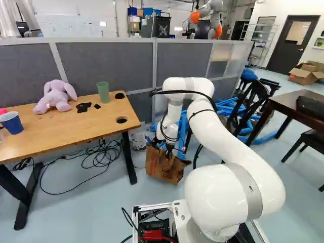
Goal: Pick up the bag on the ground and place it on the table
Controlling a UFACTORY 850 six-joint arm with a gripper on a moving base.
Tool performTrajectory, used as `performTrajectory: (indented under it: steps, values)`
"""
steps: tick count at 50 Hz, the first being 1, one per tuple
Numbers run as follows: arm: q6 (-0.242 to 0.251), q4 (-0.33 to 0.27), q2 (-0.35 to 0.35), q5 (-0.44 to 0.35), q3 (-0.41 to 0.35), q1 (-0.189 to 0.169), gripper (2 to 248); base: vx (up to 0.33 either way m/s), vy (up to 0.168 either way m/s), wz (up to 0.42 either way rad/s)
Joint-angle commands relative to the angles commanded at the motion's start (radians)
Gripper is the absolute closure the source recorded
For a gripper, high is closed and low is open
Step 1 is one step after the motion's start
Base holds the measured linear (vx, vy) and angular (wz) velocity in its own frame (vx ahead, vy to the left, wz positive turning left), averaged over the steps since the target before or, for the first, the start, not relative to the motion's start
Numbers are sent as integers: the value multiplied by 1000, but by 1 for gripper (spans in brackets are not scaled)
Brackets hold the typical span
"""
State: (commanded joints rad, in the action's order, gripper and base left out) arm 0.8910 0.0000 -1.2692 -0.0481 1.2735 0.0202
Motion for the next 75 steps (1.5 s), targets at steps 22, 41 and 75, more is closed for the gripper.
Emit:
performTrajectory:
  steps: [22,41,75]
  values:
    - [0,0,84,0,-69,0,232,0,0,0]
    - [0,0,157,0,-126,0,232,0,0,0]
    - [0,0,290,0,-222,0,232,0,0,0]
